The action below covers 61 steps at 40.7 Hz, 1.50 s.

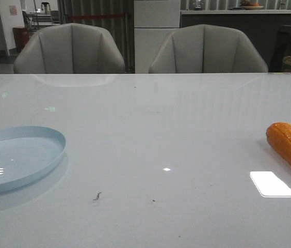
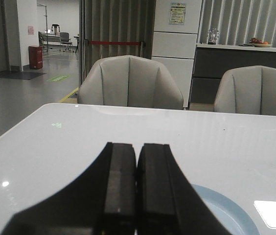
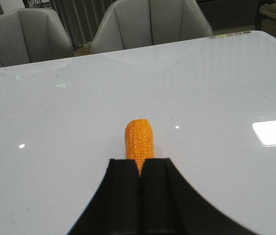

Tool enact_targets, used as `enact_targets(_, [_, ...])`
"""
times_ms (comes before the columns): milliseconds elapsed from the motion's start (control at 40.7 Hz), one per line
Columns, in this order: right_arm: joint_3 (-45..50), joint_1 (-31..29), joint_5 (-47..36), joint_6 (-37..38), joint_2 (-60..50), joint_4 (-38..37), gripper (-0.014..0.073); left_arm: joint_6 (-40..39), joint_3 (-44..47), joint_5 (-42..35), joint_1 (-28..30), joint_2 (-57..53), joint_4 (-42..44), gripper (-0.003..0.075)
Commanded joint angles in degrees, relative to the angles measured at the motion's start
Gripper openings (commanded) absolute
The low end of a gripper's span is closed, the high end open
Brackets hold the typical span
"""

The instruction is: Place corn on plate with both arms

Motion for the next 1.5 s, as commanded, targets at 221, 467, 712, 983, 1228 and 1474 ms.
enact_targets(221, [-1.2, 0.0, -5.2, -0.6, -1.4, -0.1, 0.0057, -0.3, 2.1, -5.3, 0.1, -1.1, 0.0, 0.0095])
enact_targets(467, [-1.2, 0.0, -5.2, -0.6, -1.4, -0.1, 0.0057, -0.3, 2.1, -5.3, 0.1, -1.1, 0.0, 0.0095])
enact_targets(712, [-1.2, 0.0, -7.0, -0.6, -1.4, -0.1, 0.0057, -0.3, 2.1, -7.7, 0.1, -1.1, 0.0, 0.0095])
enact_targets(983, [-1.7, 0.0, -21.7, -0.5, -1.4, -0.1, 0.0057, -0.3, -2.6, -17.0, 0.1, -1.1, 1.1, 0.0095])
enact_targets(1228, [-20.5, 0.0, -8.6, -0.6, 0.1, -0.2, 0.0057, -0.3, -14.6, -16.9, 0.1, 1.0, 10.2, 0.0095])
enact_targets(1474, [-38.1, 0.0, -6.0, -0.6, 11.8, -0.5, 0.0057, -0.3, -30.2, -6.2, 0.1, 11.4, 11.0, 0.0095])
